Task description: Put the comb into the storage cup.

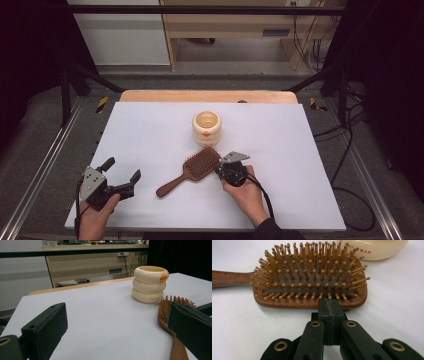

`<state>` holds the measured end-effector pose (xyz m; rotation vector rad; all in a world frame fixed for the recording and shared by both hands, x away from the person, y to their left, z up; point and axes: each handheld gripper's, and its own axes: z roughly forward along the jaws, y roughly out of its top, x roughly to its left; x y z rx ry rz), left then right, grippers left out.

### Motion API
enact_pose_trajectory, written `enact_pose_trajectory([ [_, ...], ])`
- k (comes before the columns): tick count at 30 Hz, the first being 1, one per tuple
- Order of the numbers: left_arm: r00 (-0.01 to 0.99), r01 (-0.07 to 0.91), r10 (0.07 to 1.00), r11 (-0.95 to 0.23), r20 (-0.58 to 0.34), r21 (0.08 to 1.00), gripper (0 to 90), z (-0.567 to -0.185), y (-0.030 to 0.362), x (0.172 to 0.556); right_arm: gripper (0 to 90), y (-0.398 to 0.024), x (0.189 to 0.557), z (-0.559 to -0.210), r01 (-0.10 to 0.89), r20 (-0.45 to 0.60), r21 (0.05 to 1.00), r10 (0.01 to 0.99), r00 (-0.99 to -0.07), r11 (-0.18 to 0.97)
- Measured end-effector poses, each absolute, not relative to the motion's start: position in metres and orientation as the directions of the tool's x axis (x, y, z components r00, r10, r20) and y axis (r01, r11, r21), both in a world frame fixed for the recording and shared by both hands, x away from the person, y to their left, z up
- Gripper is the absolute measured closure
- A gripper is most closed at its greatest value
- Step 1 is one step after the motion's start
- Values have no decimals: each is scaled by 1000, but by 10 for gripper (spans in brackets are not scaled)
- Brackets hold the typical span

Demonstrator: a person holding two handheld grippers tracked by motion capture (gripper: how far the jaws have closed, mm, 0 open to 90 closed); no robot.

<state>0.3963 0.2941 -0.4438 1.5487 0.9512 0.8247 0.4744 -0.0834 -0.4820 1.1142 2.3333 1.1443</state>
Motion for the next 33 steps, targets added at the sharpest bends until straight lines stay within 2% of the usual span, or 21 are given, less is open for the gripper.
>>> enact_pose_trajectory([
  [17, 456, 162, 890, -114, 28, 980, 30, -445, 290, 397, 900, -78, 477, -479, 491, 36, 774, 748, -663, 399],
  [24, 467, 185, 884, -125, 25, 975, 30, -446, 287, 397, 890, -91, 468, -475, 473, 33, 796, 754, -656, 377],
  [30, 497, 203, 867, -153, 33, 967, 39, -443, 279, 394, 665, -114, 460, -468, 468, 58, 824, 775, -629, 319],
  [33, 519, 215, 855, -153, 20, 965, 39, -443, 272, 393, 514, -127, 456, -460, 463, 76, 840, 783, -617, 283],
])
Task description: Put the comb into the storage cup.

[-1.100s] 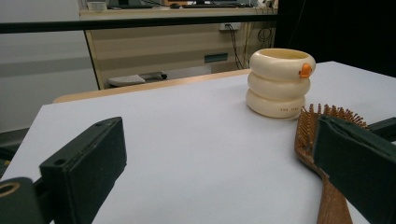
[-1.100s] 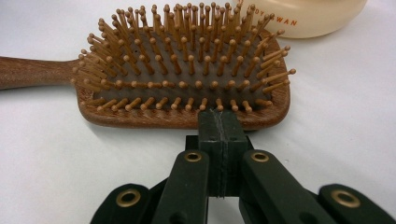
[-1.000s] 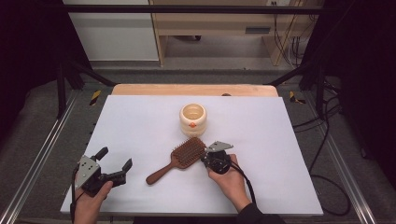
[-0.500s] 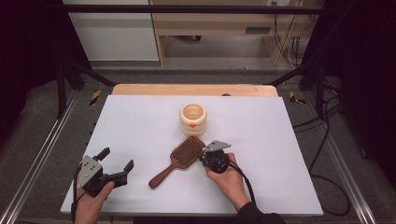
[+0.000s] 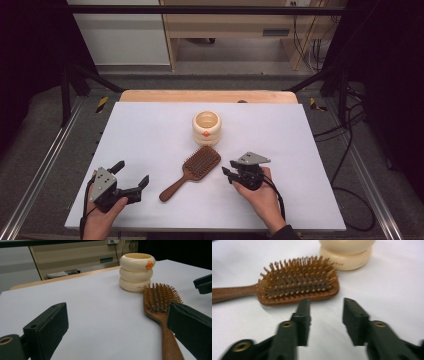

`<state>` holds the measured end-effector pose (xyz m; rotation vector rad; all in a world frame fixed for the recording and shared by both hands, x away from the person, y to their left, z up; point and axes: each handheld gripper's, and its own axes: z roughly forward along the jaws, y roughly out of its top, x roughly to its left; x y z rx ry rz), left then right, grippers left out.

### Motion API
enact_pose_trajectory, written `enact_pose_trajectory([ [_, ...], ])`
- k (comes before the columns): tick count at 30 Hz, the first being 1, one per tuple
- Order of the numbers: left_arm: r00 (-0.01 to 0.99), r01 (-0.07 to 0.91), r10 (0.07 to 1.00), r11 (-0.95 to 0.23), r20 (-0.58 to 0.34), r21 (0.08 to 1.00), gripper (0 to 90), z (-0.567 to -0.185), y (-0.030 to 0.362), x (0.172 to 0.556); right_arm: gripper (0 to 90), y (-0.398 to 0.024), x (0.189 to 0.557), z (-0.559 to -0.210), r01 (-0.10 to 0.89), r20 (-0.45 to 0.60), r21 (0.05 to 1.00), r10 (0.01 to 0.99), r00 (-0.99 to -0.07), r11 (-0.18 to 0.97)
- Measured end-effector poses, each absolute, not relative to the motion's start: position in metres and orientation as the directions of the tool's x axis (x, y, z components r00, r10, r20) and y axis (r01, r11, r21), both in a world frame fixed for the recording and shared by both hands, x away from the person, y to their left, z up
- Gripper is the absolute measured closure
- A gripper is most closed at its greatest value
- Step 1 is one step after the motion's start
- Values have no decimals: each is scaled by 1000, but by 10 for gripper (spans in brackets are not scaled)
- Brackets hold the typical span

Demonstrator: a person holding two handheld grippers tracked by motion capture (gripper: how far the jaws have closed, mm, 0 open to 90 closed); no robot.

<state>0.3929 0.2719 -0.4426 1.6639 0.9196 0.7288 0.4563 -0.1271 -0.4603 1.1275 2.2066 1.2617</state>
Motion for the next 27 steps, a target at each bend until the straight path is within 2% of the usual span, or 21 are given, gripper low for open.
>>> enact_pose_trajectory([
  [7, 566, 258, 824, -190, 11, 947, 37, -434, 249, 397, 173, -167, 437, -444, 419, 42, 873, 818, -574, 249],
  [11, 603, 294, 798, -240, 15, 925, 32, -431, 230, 402, 76, -196, 424, -441, 410, 15, 874, 830, -558, 260],
  [15, 627, 327, 778, -285, 19, 901, 36, -431, 211, 410, 97, -226, 417, -445, 388, 23, 898, 859, -512, 207],
  [19, 640, 375, 767, -278, -30, 884, 43, -433, 197, 421, 88, -239, 414, -443, 348, 8, 918, 869, -495, 190],
  [23, 642, 463, 761, -283, -97, 840, 51, -439, 186, 435, 96, -247, 415, -443, 328, 9, 929, 875, -483, 172],
  [27, 646, 488, 762, -364, -48, 794, 57, -439, 177, 442, 97, -251, 416, -446, 341, 10, 924, 881, -472, 172],
])
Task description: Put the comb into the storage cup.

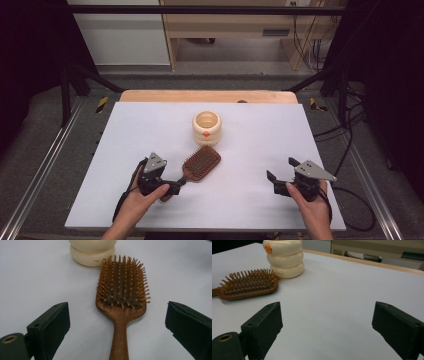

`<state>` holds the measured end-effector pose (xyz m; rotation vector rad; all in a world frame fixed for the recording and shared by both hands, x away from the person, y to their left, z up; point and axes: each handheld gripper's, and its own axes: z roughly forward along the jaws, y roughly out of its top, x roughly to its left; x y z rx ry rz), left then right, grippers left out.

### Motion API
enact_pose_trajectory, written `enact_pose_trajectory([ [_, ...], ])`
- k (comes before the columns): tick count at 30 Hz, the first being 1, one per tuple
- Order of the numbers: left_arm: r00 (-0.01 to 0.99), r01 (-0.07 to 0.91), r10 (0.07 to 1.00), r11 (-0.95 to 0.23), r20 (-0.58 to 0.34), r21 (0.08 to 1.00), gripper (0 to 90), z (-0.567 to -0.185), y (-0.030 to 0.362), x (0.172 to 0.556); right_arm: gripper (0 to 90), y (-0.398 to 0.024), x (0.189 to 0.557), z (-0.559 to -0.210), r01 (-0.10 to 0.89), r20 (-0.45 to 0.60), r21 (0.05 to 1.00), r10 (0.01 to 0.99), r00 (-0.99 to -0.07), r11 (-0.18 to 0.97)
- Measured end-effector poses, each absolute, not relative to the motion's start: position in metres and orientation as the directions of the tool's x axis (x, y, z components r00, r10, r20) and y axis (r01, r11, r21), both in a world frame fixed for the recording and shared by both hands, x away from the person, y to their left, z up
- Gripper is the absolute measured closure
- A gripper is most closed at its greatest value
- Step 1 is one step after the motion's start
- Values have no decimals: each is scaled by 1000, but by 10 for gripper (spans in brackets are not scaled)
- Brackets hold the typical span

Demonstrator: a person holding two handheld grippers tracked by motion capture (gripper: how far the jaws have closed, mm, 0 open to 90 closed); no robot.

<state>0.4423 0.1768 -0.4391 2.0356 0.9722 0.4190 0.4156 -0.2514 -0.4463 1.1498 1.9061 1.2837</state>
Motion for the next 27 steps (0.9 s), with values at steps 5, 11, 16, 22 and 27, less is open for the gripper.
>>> enact_pose_trajectory([
  [5, 653, 536, 755, -415, -51, 735, 53, -436, 168, 451, 96, -252, 417, -448, 349, 10, 921, 883, -468, 174],
  [11, 688, 553, 724, -487, -41, 676, 49, -437, 158, 453, 96, -250, 419, -451, 356, 3, 916, 882, -470, 187],
  [16, 685, 561, 728, -507, -24, 655, 54, -433, 155, 456, 96, -251, 420, -452, 364, 2, 911, 882, -471, 192],
  [22, 704, 548, 710, -554, 13, 627, 77, -432, 153, 459, 95, -251, 421, -453, 366, 1, 911, 885, -466, 191],
  [27, 705, 561, 709, -564, 7, 606, 154, -435, 153, 461, 96, -252, 421, -453, 365, 1, 911, 886, -465, 190],
])
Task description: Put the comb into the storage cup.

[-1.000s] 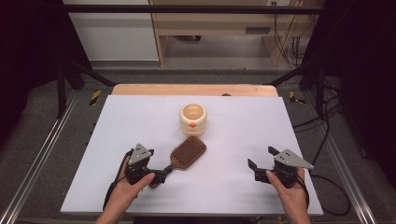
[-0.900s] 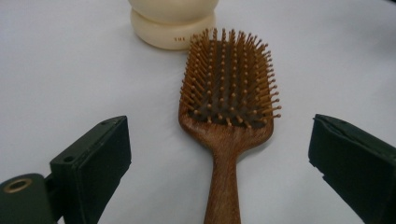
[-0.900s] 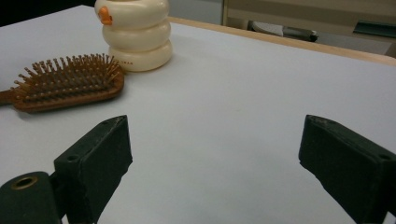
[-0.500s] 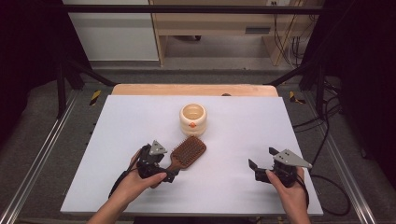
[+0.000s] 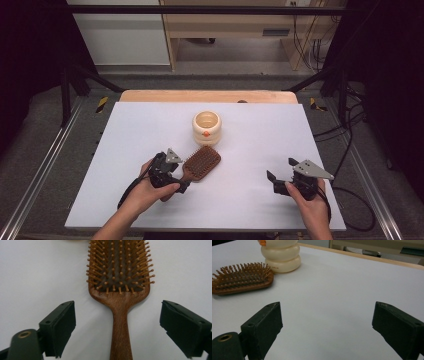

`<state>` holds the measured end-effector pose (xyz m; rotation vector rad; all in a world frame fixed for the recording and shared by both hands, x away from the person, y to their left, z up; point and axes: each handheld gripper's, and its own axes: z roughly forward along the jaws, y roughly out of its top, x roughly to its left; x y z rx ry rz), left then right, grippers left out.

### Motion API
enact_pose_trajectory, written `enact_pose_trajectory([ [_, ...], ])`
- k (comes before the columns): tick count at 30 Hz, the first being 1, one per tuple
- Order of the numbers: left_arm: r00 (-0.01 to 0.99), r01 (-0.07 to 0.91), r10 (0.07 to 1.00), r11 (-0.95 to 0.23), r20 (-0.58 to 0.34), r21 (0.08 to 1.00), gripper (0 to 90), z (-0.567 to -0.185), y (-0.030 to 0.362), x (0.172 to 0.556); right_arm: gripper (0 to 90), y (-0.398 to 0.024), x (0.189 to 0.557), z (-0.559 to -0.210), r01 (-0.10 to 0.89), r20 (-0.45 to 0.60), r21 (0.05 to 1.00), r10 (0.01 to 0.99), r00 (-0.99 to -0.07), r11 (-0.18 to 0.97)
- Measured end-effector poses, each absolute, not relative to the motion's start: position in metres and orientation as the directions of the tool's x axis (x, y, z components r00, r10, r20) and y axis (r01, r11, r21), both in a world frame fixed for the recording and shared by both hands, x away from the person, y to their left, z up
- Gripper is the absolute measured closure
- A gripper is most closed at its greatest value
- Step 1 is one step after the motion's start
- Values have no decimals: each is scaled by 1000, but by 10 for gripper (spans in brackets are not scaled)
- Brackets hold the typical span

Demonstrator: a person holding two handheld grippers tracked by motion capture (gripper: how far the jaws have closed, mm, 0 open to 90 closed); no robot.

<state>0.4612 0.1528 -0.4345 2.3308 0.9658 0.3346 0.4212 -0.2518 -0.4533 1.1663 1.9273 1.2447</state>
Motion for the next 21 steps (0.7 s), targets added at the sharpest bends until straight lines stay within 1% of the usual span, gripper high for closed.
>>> enact_pose_trajectory([
  [5, 711, 590, 703, -569, -35, 573, 214, -438, 152, 467, 96, -250, 422, -454, 367, -2, 909, 881, -473, 199],
  [8, 704, 617, 707, -563, -67, 550, 209, -441, 150, 470, 96, -250, 422, -454, 371, -2, 907, 882, -471, 200],
  [12, 713, 622, 698, -587, -64, 519, 258, -445, 145, 473, 95, -250, 422, -455, 373, 0, 906, 882, -471, 199],
  [13, 714, 622, 697, -589, -65, 515, 287, -446, 144, 474, 95, -250, 422, -455, 373, -1, 906, 882, -471, 200],
  [15, 714, 626, 697, -596, -63, 503, 310, -447, 142, 475, 96, -250, 422, -455, 373, 1, 906, 882, -472, 199],
  [21, 715, 624, 697, -605, -49, 495, 407, -448, 140, 479, 96, -249, 422, -455, 375, -1, 904, 878, -478, 205],
])
